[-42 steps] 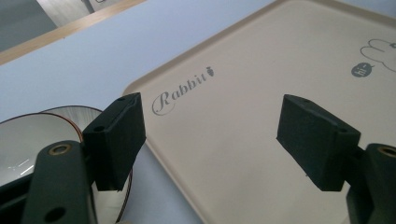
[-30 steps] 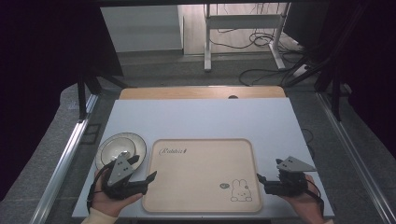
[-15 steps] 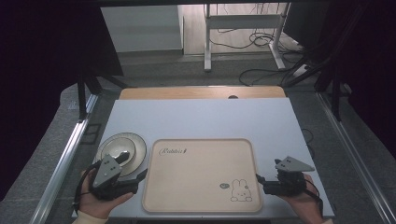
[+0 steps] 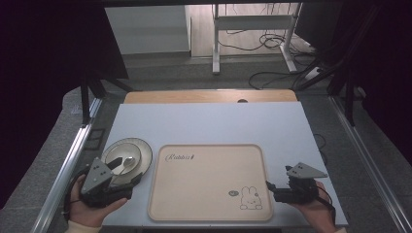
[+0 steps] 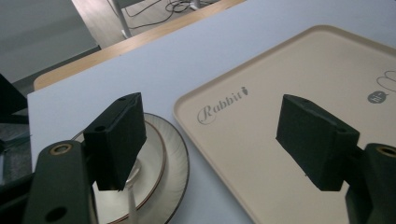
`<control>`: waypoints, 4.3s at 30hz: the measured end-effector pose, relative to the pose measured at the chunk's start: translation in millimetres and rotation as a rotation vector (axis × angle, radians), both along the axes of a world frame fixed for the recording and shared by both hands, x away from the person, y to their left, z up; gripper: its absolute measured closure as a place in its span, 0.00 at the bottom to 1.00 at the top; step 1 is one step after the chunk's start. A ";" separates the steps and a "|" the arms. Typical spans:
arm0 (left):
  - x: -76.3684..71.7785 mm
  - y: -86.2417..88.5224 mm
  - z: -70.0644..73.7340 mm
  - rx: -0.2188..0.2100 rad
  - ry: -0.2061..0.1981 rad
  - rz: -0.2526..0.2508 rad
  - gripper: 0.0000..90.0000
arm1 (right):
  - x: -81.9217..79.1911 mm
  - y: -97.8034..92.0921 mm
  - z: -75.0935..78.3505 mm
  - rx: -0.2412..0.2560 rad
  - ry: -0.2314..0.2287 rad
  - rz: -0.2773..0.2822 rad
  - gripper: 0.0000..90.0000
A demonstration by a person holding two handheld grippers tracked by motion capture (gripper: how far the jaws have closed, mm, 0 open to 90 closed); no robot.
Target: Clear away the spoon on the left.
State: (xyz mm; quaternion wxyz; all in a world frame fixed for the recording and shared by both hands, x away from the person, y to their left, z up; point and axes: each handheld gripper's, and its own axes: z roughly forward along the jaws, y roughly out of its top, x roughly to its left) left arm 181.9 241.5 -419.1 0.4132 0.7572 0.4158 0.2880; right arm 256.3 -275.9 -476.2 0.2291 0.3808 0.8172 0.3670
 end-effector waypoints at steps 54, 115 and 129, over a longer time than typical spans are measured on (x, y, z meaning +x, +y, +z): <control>-8.4 58.2 -61.8 0.028 0.098 0.099 0.35 | 2.4 -1.0 -1.7 0.009 0.025 -0.003 0.15; -9.5 52.4 -61.1 0.103 0.050 0.118 0.99 | 0.7 1.2 -1.8 -0.014 0.010 0.009 0.15; -9.2 52.6 -59.1 0.088 0.037 0.114 0.99 | 0.9 1.7 -2.5 -0.016 0.014 0.010 0.15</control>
